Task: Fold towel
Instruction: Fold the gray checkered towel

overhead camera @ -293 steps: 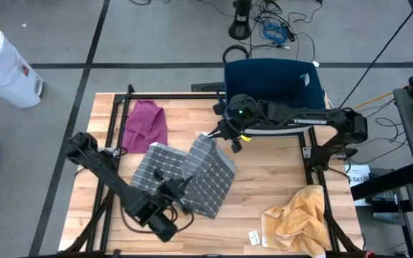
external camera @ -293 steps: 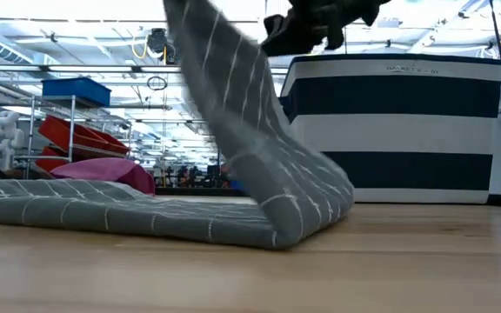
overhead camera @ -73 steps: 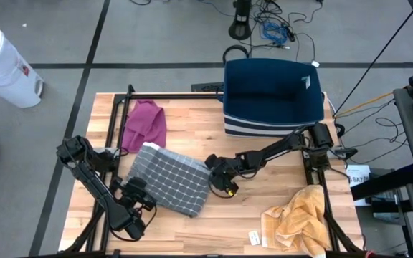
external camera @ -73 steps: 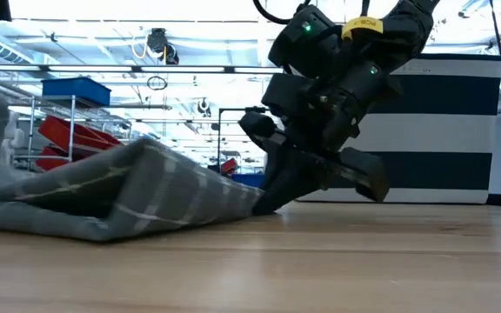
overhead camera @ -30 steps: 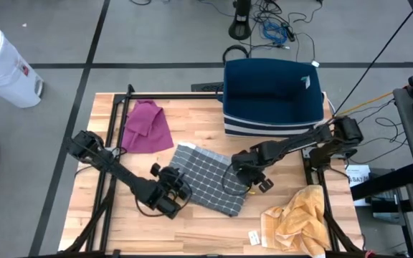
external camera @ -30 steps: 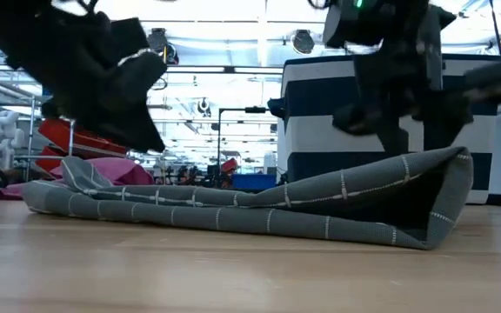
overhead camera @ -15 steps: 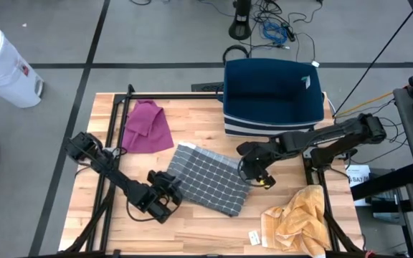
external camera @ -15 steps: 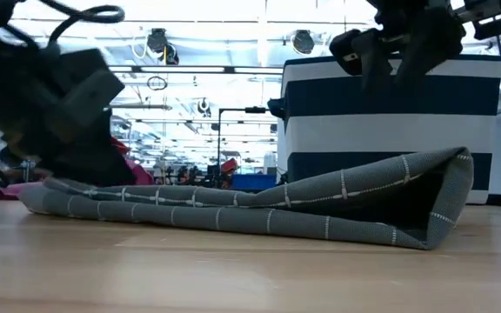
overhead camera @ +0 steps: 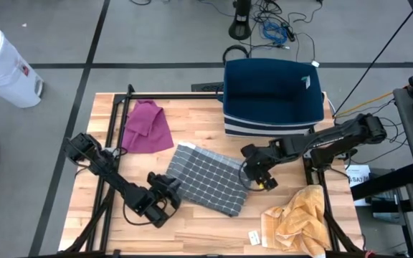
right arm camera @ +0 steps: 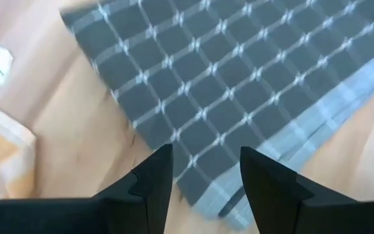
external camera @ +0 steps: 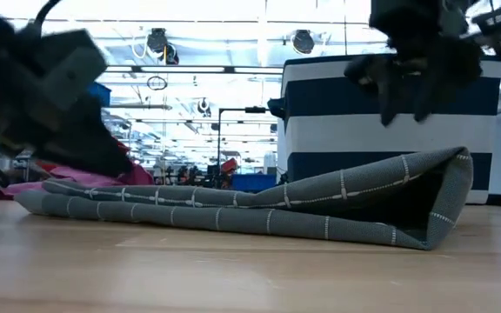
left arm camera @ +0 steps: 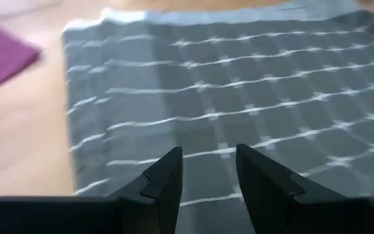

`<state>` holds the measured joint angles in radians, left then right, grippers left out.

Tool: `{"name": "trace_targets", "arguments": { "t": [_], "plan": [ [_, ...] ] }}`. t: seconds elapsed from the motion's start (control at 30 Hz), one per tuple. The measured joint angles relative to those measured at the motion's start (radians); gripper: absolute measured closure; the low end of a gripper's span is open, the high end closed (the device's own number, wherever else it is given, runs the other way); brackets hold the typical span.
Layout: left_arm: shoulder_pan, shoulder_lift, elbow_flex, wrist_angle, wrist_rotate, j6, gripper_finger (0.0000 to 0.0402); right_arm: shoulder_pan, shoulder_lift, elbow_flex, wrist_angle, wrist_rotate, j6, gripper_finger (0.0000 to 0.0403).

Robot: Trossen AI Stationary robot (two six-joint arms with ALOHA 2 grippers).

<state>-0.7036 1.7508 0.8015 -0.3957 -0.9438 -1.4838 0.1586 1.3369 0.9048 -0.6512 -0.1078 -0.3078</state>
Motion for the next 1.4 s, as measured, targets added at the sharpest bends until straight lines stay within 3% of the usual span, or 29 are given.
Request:
{"name": "trace_targets", "arguments": {
  "t": [0.2, 0.4, 0.53, 0.63, 0.93, 1.2, 1.4],
  "plan": [
    [0.03, 0.0, 0.085, 0.043, -0.018, 0.213, 0.0252, 0.004, 0.0, -0.111, 0.089, 0.022, 0.071, 0.0236],
    [0.115, 0.006, 0.086, 0.192, -0.013, 0.414, 0.0252, 0.071, 0.001, -0.186, 0.43, -0.091, 0.151, 0.0236],
    [0.169, 0.034, 0.086, 0.215, 0.025, 0.444, 0.0252, 0.136, 0.02, -0.21, 0.64, -0.16, 0.217, 0.0236],
    [0.196, 0.074, 0.085, 0.227, 0.073, 0.447, 0.0252, 0.178, 0.071, -0.216, 0.691, -0.179, 0.233, 0.0236],
    [0.221, 0.138, 0.086, 0.294, 0.1, 0.448, 0.0252, 0.21, 0.308, -0.216, 0.917, -0.15, 0.267, 0.0236],
    [0.234, 0.19, 0.088, 0.294, 0.137, 0.443, 0.0252, 0.207, 0.501, -0.208, 0.971, -0.156, 0.336, 0.0236],
    [0.235, 0.192, 0.088, 0.293, 0.13, 0.446, 0.0252, 0.209, 0.463, -0.213, 0.985, -0.156, 0.337, 0.0236]
  ]
}}
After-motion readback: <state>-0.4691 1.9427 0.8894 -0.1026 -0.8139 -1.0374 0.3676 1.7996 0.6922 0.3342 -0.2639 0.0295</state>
